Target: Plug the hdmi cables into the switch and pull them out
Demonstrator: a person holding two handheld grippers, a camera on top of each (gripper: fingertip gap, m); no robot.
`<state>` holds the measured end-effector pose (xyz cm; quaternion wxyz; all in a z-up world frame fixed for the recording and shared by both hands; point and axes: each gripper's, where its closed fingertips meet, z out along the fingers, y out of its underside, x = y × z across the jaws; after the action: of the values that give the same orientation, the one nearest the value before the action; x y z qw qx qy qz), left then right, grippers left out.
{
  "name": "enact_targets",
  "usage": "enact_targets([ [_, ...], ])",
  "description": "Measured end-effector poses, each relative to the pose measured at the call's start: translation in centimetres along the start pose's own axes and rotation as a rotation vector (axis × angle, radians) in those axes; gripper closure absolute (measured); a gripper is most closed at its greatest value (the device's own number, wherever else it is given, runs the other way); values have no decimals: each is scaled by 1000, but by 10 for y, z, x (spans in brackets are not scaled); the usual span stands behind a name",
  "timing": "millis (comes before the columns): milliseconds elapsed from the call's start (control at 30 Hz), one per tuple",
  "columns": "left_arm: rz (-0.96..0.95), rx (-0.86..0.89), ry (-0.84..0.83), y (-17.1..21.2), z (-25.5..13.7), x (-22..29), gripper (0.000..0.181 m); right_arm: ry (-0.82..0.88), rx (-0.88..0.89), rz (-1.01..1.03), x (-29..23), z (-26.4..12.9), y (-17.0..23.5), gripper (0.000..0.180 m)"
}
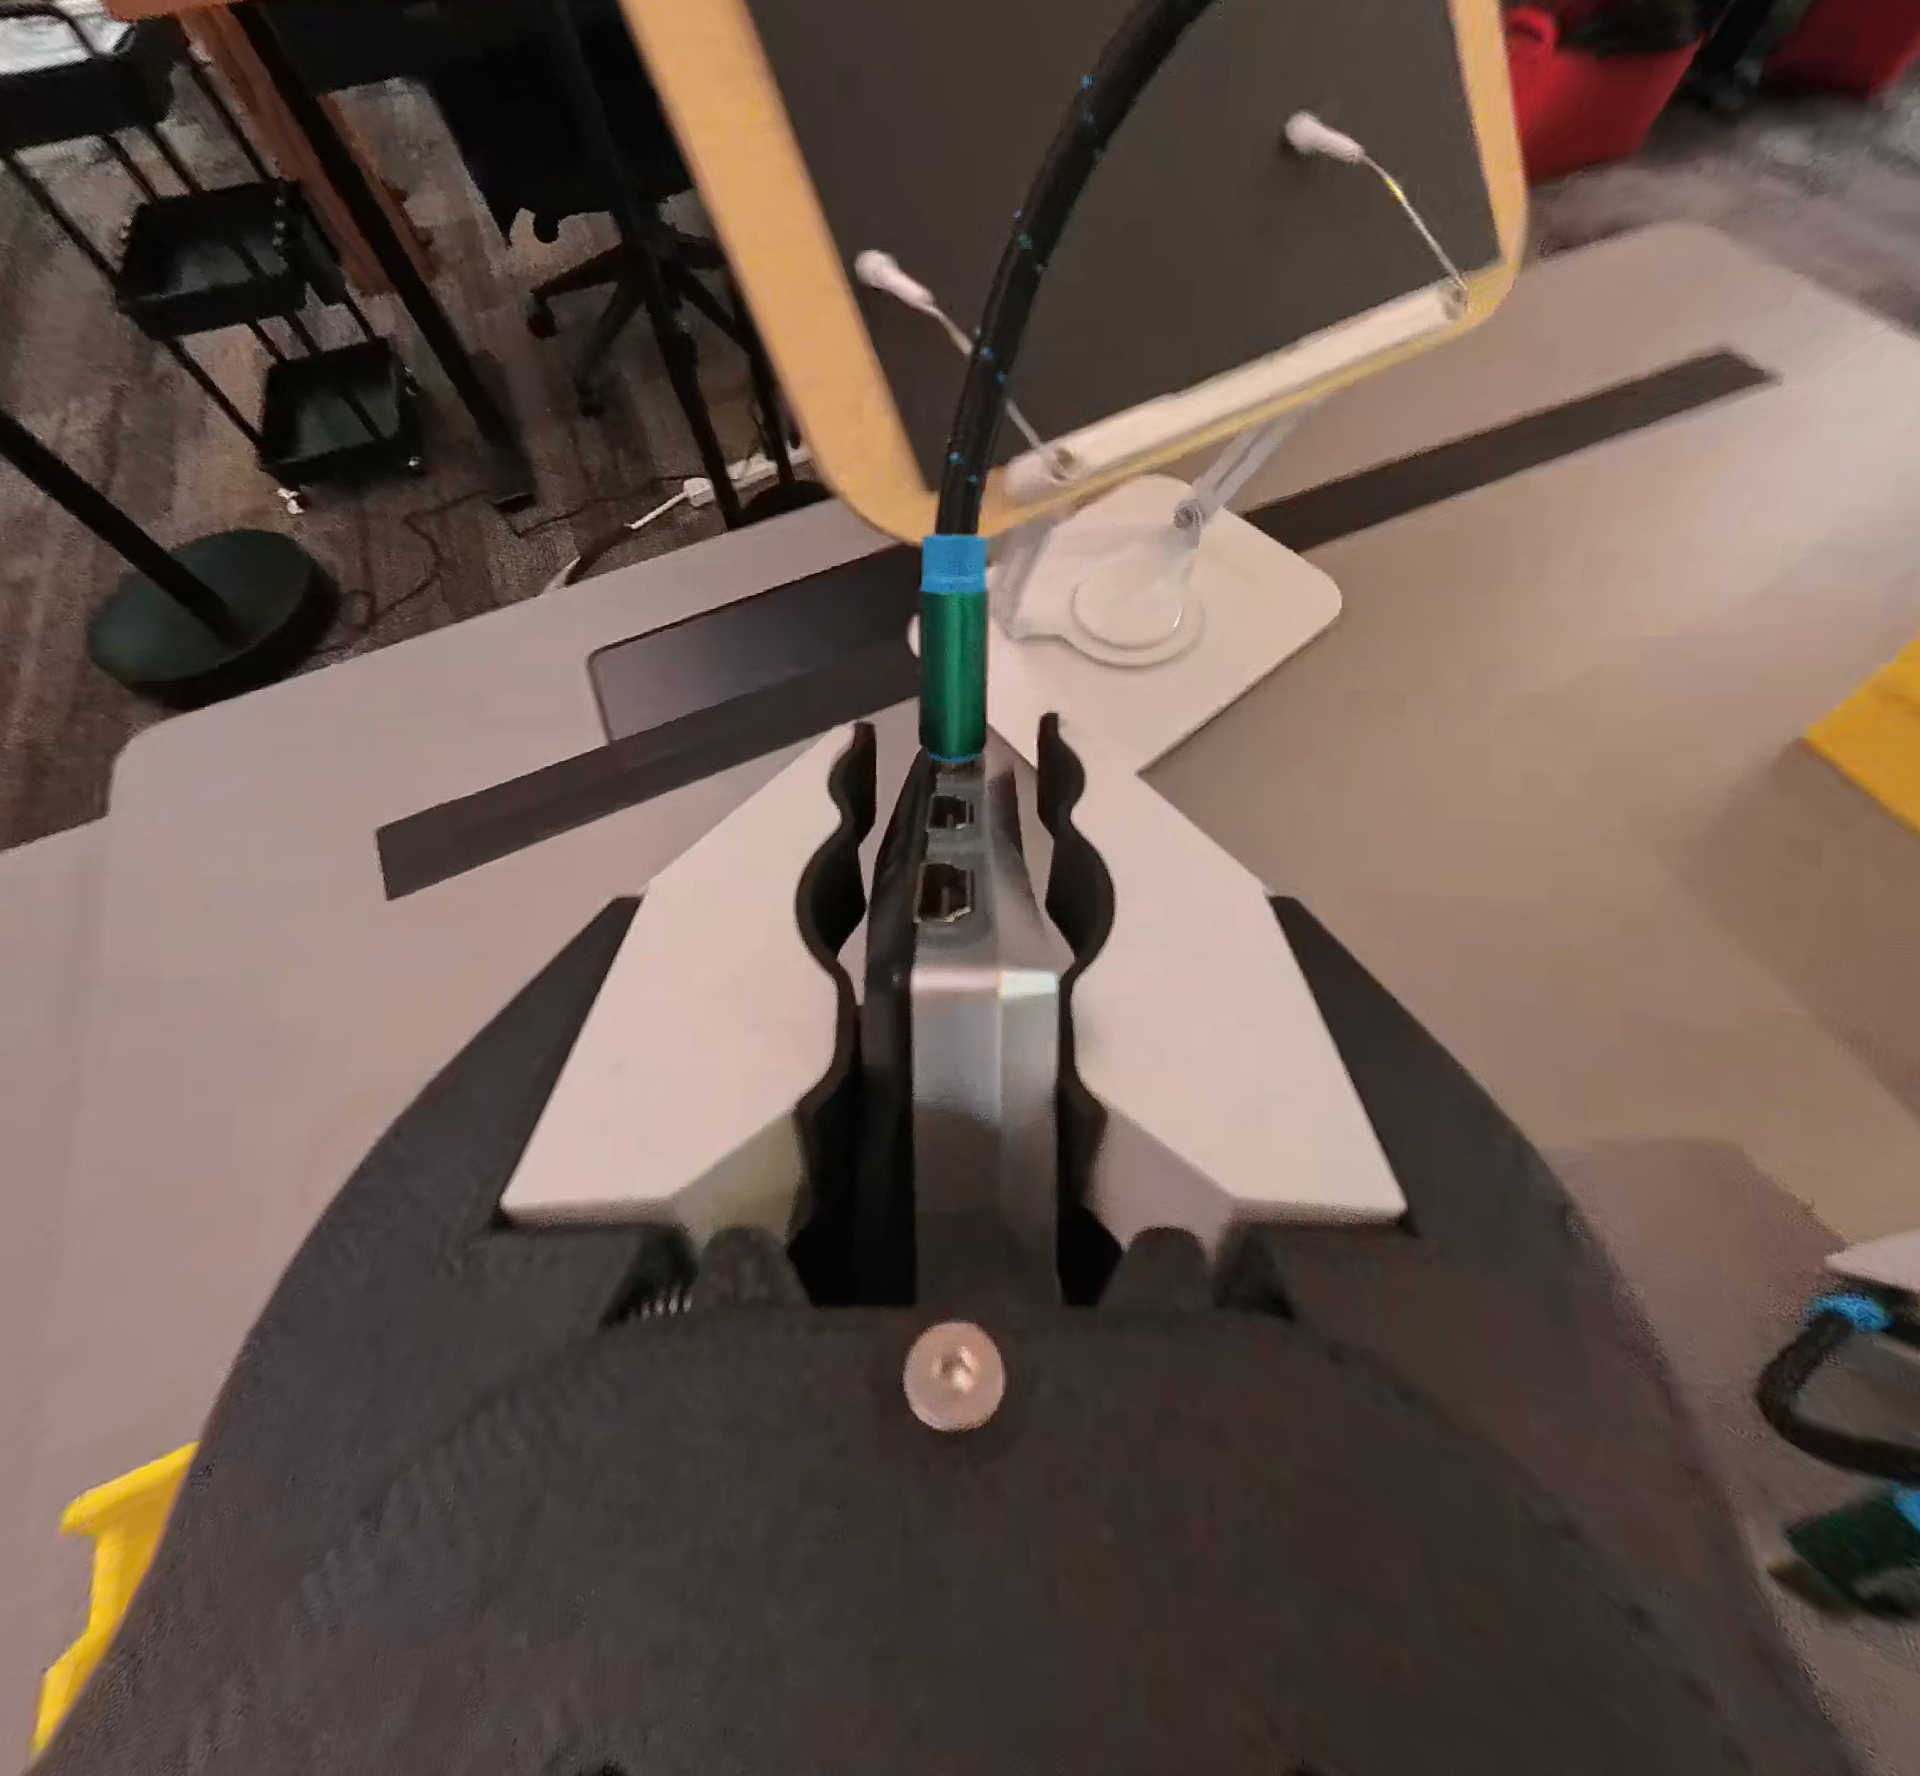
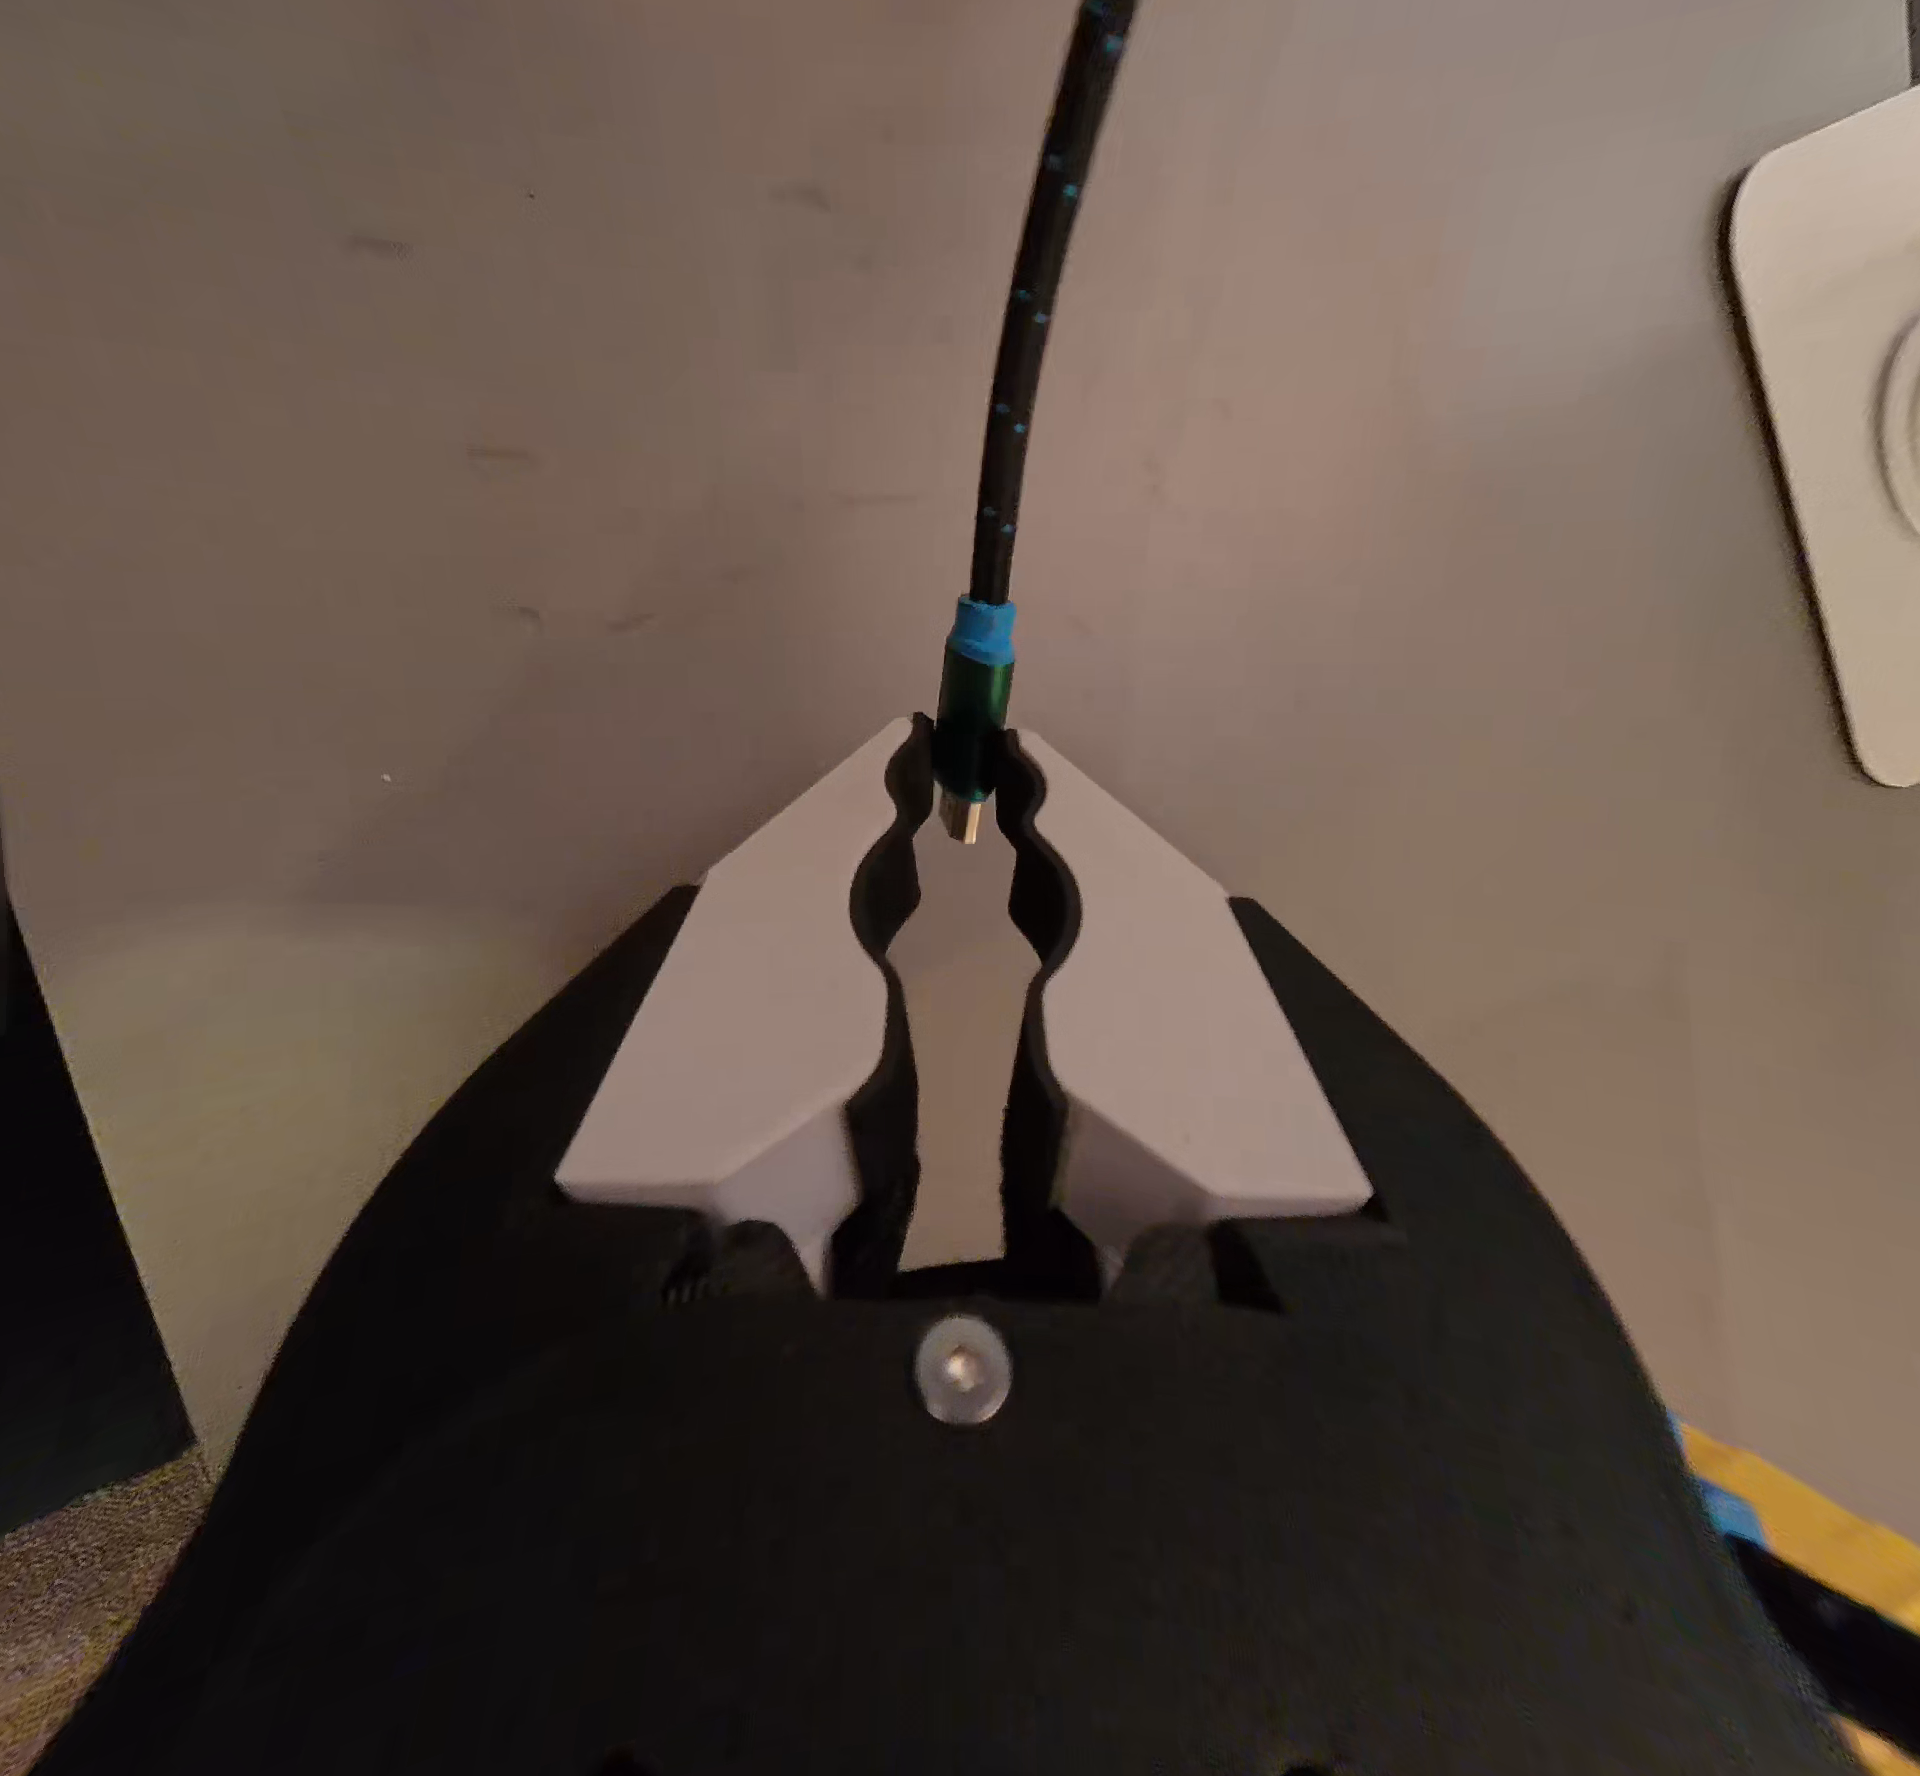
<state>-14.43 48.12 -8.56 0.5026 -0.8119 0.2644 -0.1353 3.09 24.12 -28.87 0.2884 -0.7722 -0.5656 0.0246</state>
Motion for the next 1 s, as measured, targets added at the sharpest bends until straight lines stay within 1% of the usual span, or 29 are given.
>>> enact_targets([
  [100, 102, -57, 28, 7, 10, 38, 151, 42, -49, -49, 8, -4, -6, 171],
  [267, 140, -119, 195, 17, 28, 114, 151, 95, -116, -117, 24, -2, -30, 171],
  [367, 189, -156, 255, 22, 33, 146, 150, 134, -184, -220, 30, -3, -42, 171],
  [433, 215, -193, 273, 27, 36, 157, 150, 141, -258, -309, 28, -5, -42, 171],
  [500, 236, -211, 280, 27, 39, 162, 150, 137, -300, -384, 23, -3, -43, 171],
  [600, 179, -217, 327, 23, 42, 167, 150, 129, -371, -500, 12, 3, -41, 171],
  [733, 22, -176, 386, 10, 44, 157, 150, 108, -446, -601, -4, 10, -34, 170],
  [900, -132, -106, 397, -10, 46, 126, 150, 60, -562, -746, -26, 18, -9, 169],
  [1000, -236, -56, 385, -24, 47, 97, 150, 32, -616, -814, -37, 14, 7, 168],
])
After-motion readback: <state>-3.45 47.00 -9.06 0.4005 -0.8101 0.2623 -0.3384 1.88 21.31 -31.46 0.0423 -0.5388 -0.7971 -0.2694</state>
